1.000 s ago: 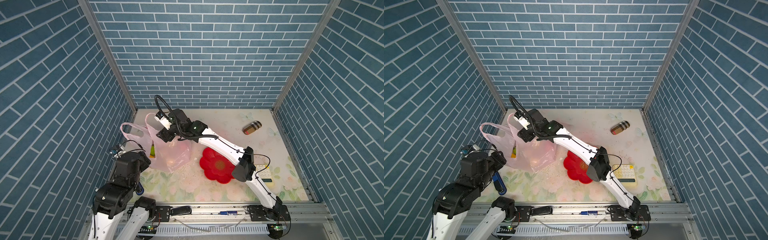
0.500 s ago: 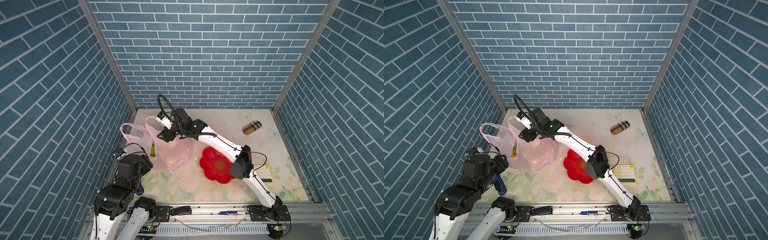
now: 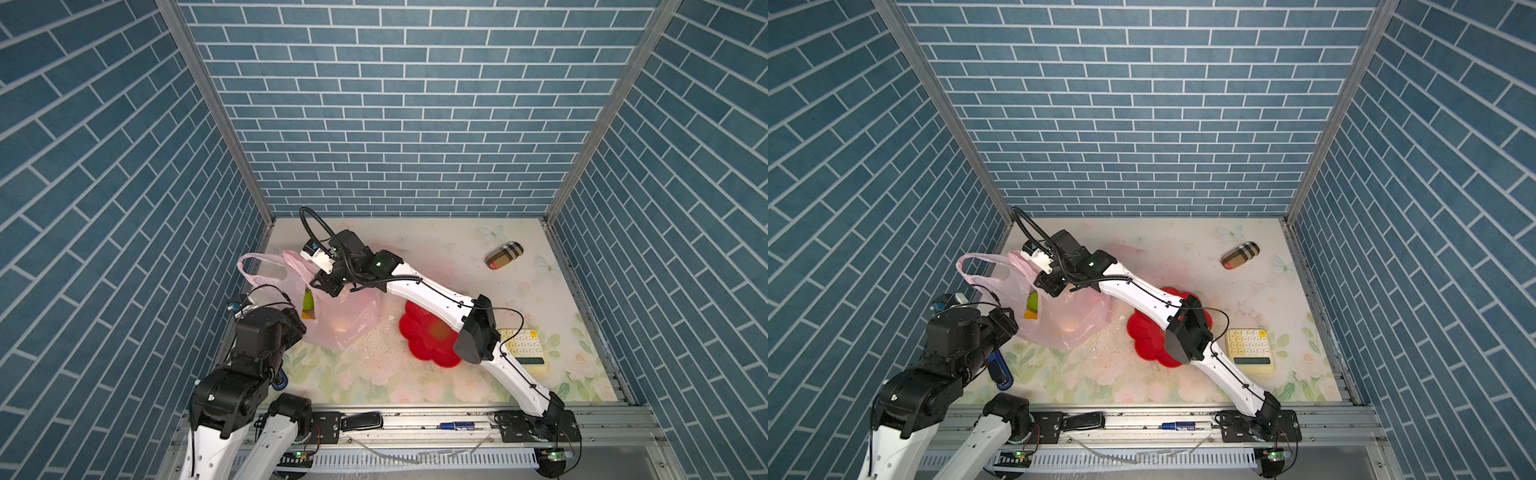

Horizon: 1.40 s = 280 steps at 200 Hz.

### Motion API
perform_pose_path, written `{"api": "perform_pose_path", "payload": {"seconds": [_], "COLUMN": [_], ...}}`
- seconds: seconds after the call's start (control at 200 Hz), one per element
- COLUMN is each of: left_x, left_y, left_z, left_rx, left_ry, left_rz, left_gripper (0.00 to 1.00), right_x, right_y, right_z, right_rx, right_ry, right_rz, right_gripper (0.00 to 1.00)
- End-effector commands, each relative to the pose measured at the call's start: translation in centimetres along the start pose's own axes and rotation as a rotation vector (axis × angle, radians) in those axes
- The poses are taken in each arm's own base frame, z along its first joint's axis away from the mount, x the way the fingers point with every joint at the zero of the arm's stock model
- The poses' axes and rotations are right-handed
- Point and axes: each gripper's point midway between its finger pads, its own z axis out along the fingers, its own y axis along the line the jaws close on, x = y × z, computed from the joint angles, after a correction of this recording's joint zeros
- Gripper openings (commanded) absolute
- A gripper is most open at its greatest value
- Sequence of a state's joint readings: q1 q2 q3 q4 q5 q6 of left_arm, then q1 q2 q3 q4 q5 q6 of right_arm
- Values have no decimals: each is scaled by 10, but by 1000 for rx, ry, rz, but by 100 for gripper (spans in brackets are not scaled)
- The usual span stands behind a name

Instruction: Take the fake fruits out of the plastic bag

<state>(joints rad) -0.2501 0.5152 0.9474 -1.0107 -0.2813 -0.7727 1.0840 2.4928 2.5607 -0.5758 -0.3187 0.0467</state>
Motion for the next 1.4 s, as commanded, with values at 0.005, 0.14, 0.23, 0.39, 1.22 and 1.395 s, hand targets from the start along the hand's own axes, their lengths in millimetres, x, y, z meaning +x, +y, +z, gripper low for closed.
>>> {"api": "perform_pose_path", "payload": {"seconds": [0.005,0.14,0.23,0.39,1.22,1.395], "left_x": [-2,-5,-7,-15,-56,-51], "left_y": [-9,-21,-29,-51,-56,-56], "left_z": [5,7,8,8,36,65], "left_rx": [20,42,52,73,-189,-194], "left_ry": [7,29,54,124,342,402], "left_rz": [19,51,86,193,608,603], "left_gripper": [69,71,74,81,94,99], "right_x": [2,3,4,3,24,25], "right_y": [0,-4,-7,-11,-10,-12], "right_z": [-5,-17,-27,-49,-109,-113], "right_rx": [10,53,87,154,242,247], "right_ry": [8,6,0,-33,-143,-147], "right_rz": [-3,-6,-1,31,204,207], "right_gripper": [7,0,0,0,0,0]}}
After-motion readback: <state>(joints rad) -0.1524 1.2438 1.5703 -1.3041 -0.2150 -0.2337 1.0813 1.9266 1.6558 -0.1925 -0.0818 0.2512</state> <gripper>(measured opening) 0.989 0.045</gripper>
